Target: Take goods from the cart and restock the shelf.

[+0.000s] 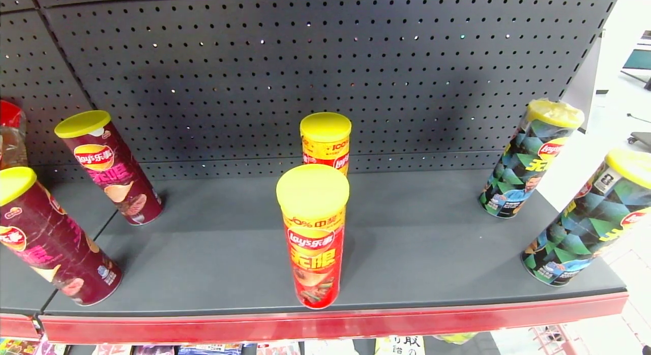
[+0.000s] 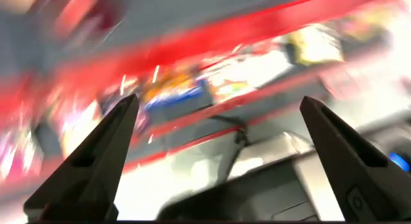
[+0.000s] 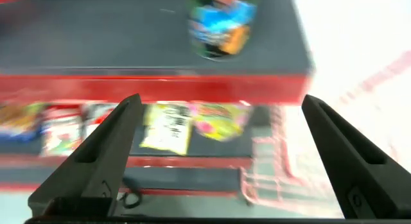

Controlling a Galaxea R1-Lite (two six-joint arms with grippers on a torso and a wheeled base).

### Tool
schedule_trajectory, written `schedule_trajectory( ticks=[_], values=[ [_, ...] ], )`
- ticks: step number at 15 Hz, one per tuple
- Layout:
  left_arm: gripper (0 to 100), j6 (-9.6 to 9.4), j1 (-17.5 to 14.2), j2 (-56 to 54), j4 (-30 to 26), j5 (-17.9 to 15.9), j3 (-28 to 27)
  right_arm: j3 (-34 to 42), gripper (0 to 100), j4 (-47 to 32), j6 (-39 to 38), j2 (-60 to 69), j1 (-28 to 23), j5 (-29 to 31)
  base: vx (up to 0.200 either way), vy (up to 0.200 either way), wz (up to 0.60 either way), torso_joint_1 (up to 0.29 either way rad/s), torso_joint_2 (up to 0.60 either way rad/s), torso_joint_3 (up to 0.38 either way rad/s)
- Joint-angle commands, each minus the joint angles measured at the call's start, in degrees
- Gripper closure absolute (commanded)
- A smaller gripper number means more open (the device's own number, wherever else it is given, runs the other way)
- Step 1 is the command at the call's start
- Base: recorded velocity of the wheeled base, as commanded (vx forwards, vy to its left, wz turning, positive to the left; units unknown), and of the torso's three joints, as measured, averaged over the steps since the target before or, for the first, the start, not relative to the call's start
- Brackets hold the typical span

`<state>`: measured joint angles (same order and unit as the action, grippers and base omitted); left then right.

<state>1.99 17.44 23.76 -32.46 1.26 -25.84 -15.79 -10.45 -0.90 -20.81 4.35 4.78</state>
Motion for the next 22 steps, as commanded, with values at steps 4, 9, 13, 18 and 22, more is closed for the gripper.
schedule_trajectory(
  ticks=[4,9,13,18,22],
  values=[
    [0,4.08,-17.53,-23.76,-4.89,-2.57,6.6,9.37,0,0.16,5.38,13.34,-7.43,-4.34,0.0,0.0,0.0,0.0,0.0,0.0],
    [0,1.09,-17.53,-23.76,26.4,-4.95,21.63,13.15,0,7.81,1.17,20.81,-4.26,-5.13,0.0,0.0,0.0,0.0,0.0,0.0],
    [0,-2.07,-17.53,-23.76,30.18,-3.98,24.79,15.79,0,10.45,0.9,20.72,-4.26,-5.66,0.0,0.0,0.0,0.0,0.0,0.0],
    [0,-1.37,-17.53,-23.76,32.11,-1.87,25.84,15.79,0,10.45,1.08,20.72,-4.35,-5.75,0.0,0.0,0.0,0.0,0.0,0.0],
    [0,-1.46,-17.53,-23.76,32.11,-1.52,25.84,15.79,0,10.54,0.99,20.81,-4.35,-5.75,0.0,0.0,0.0,0.0,0.0,0.0]
  ],
)
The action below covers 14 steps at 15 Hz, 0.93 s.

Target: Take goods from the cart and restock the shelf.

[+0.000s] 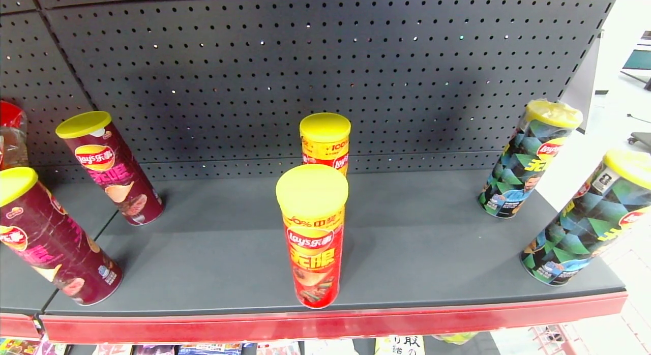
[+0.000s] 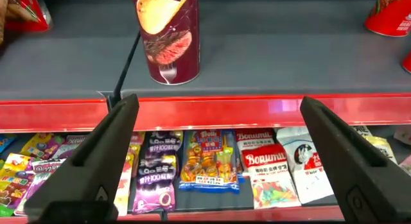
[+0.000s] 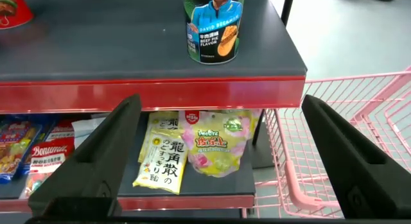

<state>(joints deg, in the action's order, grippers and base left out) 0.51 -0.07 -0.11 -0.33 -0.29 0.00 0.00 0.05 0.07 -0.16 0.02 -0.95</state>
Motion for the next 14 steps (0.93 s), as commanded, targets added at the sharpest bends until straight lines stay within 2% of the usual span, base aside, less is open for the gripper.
schedule_trajectory(
  ticks=[1,3,8,14],
  values=[
    [0,0.1,-0.01,0.11,-0.02,0.03,0.0,0.0,0,0.04,0.01,0.07,0.06,-0.02,0.0,0.0,0.0,0.0,0.0,0.0],
    [0,0.1,-0.01,0.11,0.07,0.03,0.0,0.0,0,0.04,0.01,0.07,-0.02,-0.02,0.0,0.0,0.0,0.0,0.0,0.0],
    [0,0.1,-0.01,0.11,-0.02,0.03,0.0,0.0,0,0.04,0.01,0.16,0.06,-0.02,-0.2,0.0,0.0,0.007,0.0,0.0],
    [0,0.19,-0.01,0.11,-0.02,0.03,0.0,-0.09,0,-0.05,0.54,0.07,0.06,-0.19,0.0,0.0,0.0,0.0,0.0,0.0]
  ],
)
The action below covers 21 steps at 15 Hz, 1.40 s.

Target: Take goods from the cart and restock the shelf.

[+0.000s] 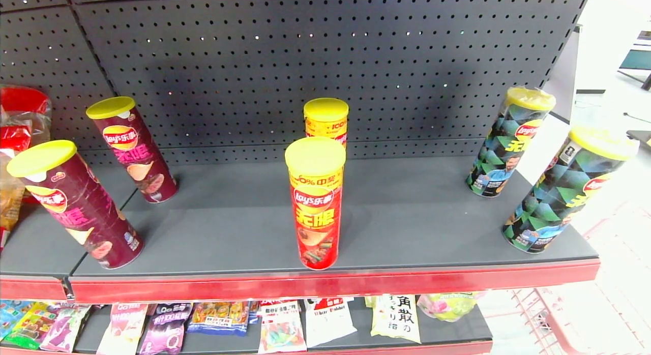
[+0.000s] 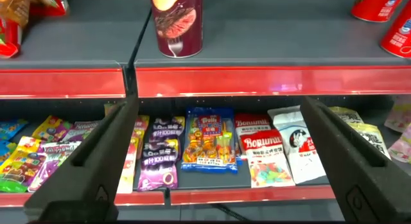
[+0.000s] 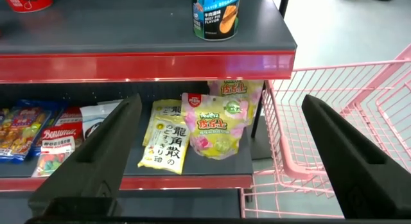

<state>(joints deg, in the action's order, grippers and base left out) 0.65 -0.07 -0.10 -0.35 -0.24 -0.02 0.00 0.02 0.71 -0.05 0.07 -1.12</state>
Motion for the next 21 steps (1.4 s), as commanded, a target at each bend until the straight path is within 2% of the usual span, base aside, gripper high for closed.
schedule_trajectory(
  ticks=[1,21],
  values=[
    [0,-0.03,-0.01,0.1,0.0,-0.02,0.02,-0.09,0,0.06,0.26,-0.04,0.01,-0.11,0.0,0.0,0.0,0.0,0.0,0.0],
    [0,-0.03,-0.01,0.1,0.0,-0.02,0.02,0.0,0,0.06,-0.36,-0.04,0.01,0.07,0.0,0.0,0.0,0.0,0.0,0.0]
  ],
)
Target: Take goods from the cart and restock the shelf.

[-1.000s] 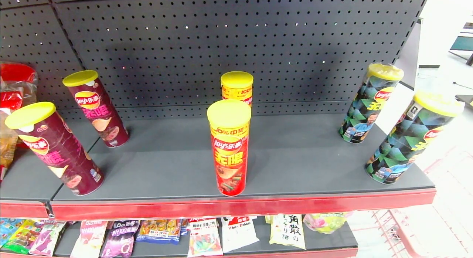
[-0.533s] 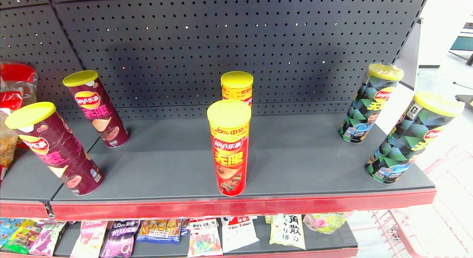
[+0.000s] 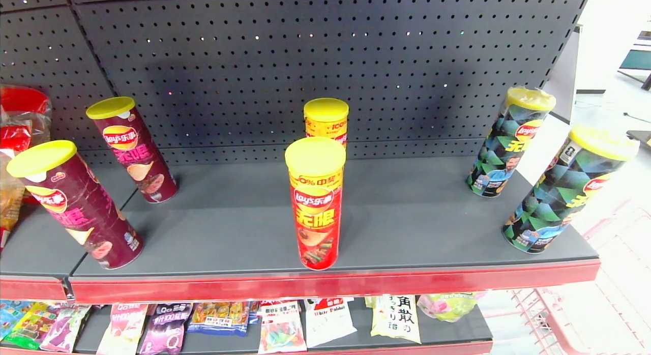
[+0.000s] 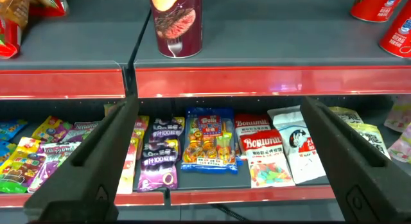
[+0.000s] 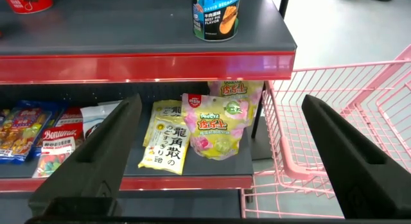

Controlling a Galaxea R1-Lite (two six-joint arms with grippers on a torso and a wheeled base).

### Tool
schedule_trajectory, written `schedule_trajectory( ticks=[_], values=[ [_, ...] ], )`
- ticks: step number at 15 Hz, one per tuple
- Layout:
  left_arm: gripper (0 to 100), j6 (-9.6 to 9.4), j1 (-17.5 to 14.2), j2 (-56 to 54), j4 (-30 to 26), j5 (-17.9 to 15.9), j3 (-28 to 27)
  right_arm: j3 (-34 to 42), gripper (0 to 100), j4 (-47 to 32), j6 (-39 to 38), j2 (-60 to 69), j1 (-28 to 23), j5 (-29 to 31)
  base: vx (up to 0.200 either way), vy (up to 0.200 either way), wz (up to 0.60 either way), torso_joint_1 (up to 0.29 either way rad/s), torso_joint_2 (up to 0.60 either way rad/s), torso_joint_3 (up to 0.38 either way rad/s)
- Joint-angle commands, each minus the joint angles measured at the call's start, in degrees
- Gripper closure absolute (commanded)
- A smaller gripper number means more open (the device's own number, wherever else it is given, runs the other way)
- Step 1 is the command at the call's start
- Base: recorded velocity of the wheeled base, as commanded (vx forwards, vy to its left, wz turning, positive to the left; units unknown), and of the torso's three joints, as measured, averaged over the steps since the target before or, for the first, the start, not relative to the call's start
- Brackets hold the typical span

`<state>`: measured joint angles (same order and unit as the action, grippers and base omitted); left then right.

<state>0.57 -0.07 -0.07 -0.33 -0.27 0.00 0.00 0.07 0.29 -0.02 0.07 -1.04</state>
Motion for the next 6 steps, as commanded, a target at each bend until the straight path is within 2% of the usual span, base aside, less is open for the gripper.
schedule_trajectory(
  ticks=[1,6],
  values=[
    [0,0.04,-0.01,0.07,-0.02,0.0,0.0,0.0,0,0.01,0.06,-0.06,0.01,-0.02,0.0,0.0,0.0,0.0,0.0,0.0],
    [0,0.04,-0.01,0.07,-0.02,0.0,0.0,0.0,0,0.01,-0.56,0.02,-0.07,0.25,0.0,0.0,0.0,0.0,0.0,0.0]
  ],
)
